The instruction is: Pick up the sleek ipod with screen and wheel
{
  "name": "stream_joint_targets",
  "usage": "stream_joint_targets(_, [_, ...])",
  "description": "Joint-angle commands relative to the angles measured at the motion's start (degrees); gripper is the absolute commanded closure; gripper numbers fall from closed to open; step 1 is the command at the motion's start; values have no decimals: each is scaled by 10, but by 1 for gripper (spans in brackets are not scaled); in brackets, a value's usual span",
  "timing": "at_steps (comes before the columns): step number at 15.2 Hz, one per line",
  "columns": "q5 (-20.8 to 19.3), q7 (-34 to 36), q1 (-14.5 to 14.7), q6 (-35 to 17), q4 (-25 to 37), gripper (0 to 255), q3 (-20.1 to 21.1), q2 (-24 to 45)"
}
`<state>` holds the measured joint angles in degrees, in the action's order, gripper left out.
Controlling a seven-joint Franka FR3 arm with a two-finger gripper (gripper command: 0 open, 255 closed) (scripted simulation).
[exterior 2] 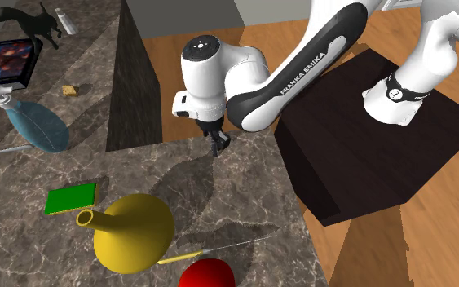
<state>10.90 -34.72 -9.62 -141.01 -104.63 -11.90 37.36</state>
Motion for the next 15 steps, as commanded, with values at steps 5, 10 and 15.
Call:
stream_joint_targets(5, [-3, 2, 2, 10, -2, 255, -3, -11])
stream_joint_targets(10, [-11, 6, 6, 36, -5, 255, -9, -39])
stream_joint_targets(15, [-18, 11, 10, 62, -4, 255, -15, -66])
